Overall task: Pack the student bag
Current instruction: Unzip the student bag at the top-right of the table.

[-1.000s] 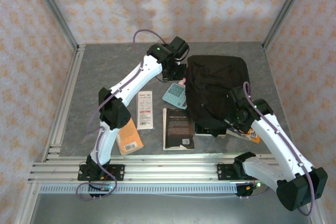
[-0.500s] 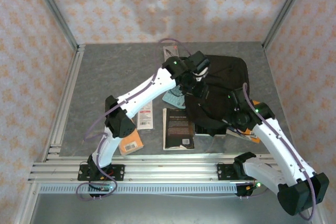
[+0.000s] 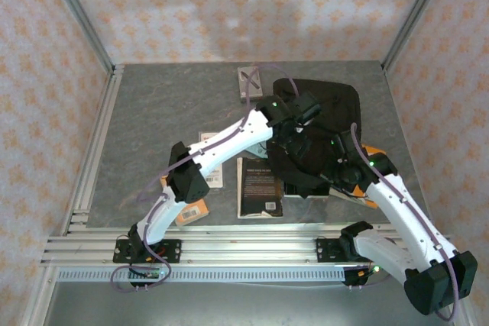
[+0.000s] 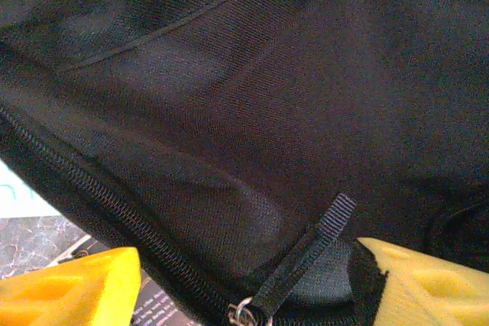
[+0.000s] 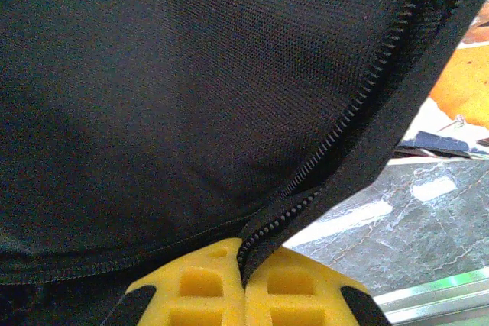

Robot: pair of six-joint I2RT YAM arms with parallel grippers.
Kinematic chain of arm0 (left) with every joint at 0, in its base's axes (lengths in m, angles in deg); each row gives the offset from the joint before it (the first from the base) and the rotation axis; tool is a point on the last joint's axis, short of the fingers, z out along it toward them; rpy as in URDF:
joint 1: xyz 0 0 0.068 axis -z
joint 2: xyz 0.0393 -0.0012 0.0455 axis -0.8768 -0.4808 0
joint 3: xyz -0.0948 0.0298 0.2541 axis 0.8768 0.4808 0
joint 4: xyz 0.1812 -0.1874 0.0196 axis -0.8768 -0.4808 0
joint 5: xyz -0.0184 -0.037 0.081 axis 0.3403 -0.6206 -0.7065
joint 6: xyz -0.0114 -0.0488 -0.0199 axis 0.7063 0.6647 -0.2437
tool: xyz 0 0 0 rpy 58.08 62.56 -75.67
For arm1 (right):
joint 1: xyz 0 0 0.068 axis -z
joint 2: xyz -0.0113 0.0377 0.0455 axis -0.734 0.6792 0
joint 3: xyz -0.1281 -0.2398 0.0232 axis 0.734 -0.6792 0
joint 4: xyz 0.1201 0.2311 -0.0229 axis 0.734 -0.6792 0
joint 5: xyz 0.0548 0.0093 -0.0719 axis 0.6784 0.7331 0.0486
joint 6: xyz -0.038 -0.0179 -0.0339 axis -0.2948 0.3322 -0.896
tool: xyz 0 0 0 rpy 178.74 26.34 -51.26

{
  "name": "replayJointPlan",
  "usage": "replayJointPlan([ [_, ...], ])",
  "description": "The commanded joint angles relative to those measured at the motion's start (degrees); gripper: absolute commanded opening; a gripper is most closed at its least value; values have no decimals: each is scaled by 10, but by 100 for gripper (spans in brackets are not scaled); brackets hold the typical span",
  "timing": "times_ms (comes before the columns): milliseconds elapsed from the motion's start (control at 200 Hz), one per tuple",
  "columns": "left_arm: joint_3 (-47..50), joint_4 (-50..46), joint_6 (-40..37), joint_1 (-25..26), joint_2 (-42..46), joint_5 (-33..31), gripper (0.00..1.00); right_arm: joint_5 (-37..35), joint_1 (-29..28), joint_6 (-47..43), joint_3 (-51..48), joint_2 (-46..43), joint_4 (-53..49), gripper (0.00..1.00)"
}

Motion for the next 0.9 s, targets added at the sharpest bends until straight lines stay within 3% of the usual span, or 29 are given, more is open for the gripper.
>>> replayJointPlan([
  [0, -4, -11, -32, 12, 1, -36, 72, -5, 1, 4, -5, -1, 10, 0],
  [465, 41, 3, -93, 25, -14, -64, 67, -12, 1, -4, 13, 26, 4, 0],
  [545, 45, 3, -102, 25, -18, -70, 57, -13, 1, -7, 18, 28, 2, 0],
  [821, 43, 9, -108, 25, -28, -47, 0, -20, 1, -13, 19, 32, 1, 0],
  [896, 41, 11, -105, 22, -22, -47, 0, -25, 1, -16, 18, 32, -1, 0],
])
